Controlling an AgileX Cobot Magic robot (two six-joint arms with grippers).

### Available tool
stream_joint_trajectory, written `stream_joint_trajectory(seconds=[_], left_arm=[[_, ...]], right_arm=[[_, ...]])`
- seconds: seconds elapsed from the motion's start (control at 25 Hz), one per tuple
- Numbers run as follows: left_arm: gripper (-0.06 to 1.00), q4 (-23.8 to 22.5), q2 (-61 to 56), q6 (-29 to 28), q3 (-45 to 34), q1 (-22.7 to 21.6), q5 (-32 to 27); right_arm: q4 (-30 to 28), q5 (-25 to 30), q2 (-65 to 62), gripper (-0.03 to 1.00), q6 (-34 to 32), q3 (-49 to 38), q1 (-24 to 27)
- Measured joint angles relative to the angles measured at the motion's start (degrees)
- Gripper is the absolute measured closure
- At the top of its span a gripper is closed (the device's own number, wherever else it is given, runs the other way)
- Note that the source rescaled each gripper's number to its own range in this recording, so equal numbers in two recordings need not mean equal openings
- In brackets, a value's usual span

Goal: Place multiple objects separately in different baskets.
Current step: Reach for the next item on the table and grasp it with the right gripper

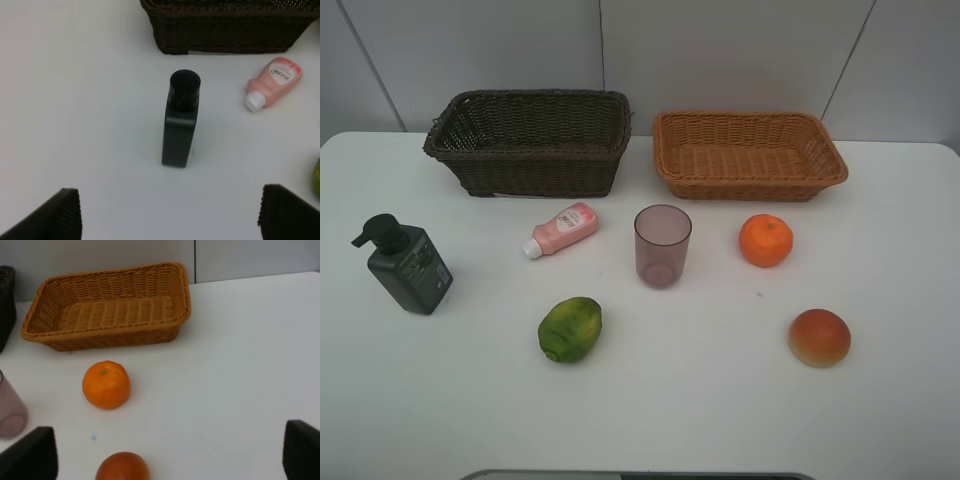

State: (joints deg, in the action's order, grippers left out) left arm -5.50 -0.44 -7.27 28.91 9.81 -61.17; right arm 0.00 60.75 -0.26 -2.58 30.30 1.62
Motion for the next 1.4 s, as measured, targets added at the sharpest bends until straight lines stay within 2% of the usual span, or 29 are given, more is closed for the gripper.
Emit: stream_joint_trajectory(seconds=[0.48, 0.6, 0.68, 0.88, 0.96, 1.16, 1.32, 1.4], left_arm=[[0.03, 0.0, 0.0, 0.0, 0.0, 0.0, 0.0], [0.03, 0.0, 0.0, 0.0, 0.0, 0.0, 0.0], [0.03, 0.0, 0.0, 0.0, 0.0, 0.0, 0.0], [0.03, 0.0, 0.0, 0.0, 0.0, 0.0, 0.0], [0.03, 0.0, 0.0, 0.0, 0.0, 0.0, 0.0], [0.03, 0.0, 0.0, 0.0, 0.0, 0.0, 0.0], [0.03, 0.0, 0.0, 0.0, 0.0, 0.0, 0.0], [0.03, 0.0, 0.0, 0.0, 0.0, 0.0, 0.0]], right_arm=[[-0.5, 0.0, -0.1, -0.03, 0.0, 0.0, 0.0], [-2.3, -1.2, -0.2, -0.03, 0.0, 0.4, 0.0], [-3.1, -5.5, -0.2, -0.03, 0.0, 1.6, 0.0], [-3.3, -23.8, -0.2, -0.03, 0.0, 3.5, 0.0], [-3.3, -27.8, -0.2, -0.03, 0.0, 3.5, 0.0], [-2.2, -30.3, 1.1, -0.03, -0.8, 3.5, 0.0], [-1.8, -31.1, 4.1, -0.03, -5.5, 3.5, 0.0], [-2.0, -34.2, 7.0, -0.03, -8.2, 3.5, 0.0]])
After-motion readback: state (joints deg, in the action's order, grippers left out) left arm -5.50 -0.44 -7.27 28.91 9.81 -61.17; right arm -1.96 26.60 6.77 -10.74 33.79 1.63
